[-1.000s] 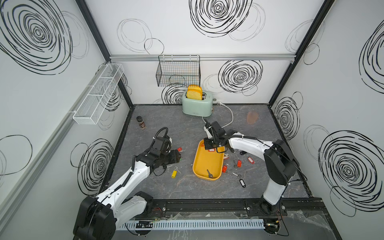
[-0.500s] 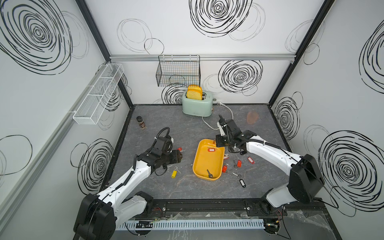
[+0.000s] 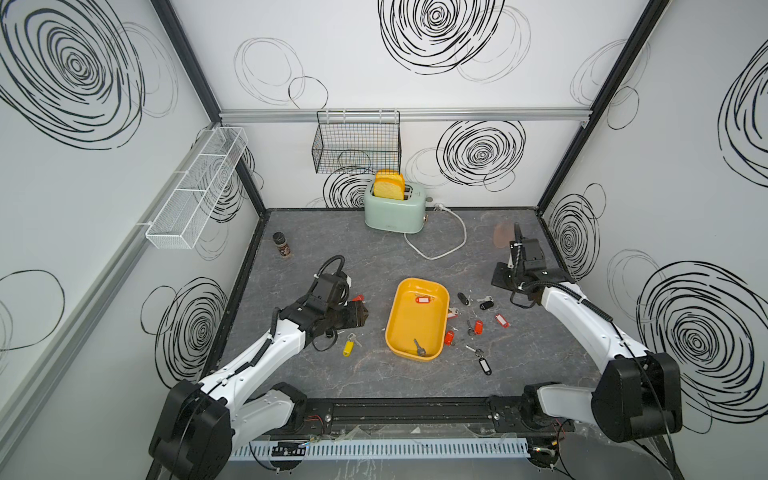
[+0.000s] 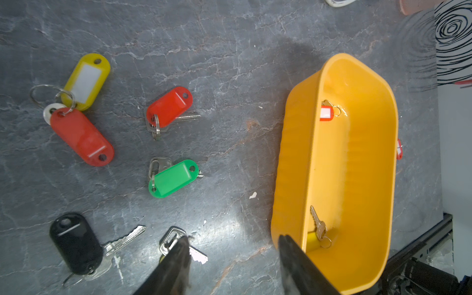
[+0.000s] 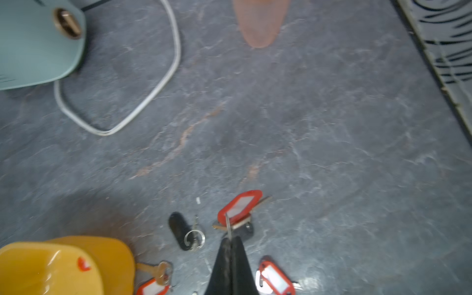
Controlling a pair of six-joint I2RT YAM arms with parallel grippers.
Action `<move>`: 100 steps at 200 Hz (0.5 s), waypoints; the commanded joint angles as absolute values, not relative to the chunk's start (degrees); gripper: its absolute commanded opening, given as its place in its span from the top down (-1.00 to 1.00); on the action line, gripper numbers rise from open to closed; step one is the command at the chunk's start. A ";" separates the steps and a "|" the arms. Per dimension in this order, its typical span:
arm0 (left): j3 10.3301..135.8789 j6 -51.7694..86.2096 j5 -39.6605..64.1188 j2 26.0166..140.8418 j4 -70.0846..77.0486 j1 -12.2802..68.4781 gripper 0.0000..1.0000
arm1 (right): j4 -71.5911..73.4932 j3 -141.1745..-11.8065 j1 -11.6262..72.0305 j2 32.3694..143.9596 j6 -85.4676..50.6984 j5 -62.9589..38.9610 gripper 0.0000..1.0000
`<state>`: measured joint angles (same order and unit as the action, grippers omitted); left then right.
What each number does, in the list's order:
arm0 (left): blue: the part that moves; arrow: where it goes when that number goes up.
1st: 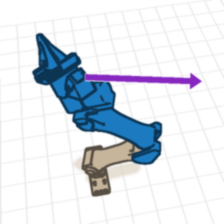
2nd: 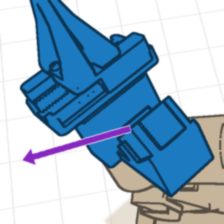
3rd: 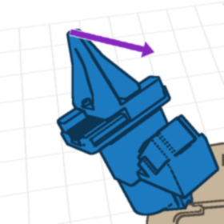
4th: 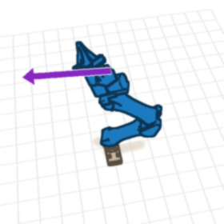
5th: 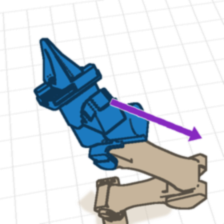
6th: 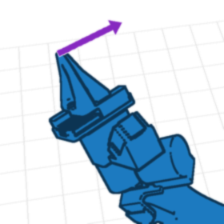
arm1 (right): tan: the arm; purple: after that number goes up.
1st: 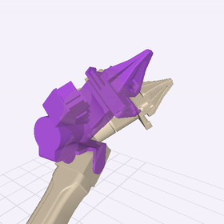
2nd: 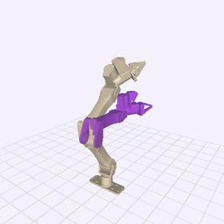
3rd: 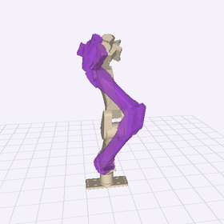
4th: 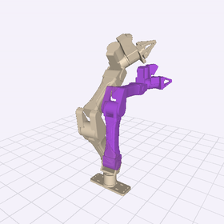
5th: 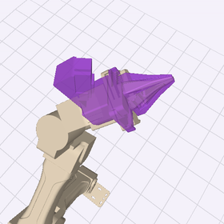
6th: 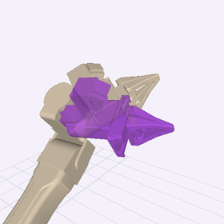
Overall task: Take the keys out of the storage box
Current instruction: Place the key at the center of the board.
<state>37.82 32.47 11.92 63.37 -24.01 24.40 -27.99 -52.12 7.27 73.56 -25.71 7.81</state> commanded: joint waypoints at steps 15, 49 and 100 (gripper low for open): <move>39.29 33.05 11.60 63.82 -22.15 24.94 -0.20 | -26.05 -49.96 1.43 74.32 -28.38 7.78 1.00; 39.03 32.87 11.60 63.83 -21.98 24.96 -0.20 | -22.55 -47.22 -1.97 77.37 -30.03 7.05 1.00; 38.75 32.79 11.43 64.04 -21.84 24.96 -0.20 | -20.68 -45.46 -3.47 80.48 -30.26 5.76 1.00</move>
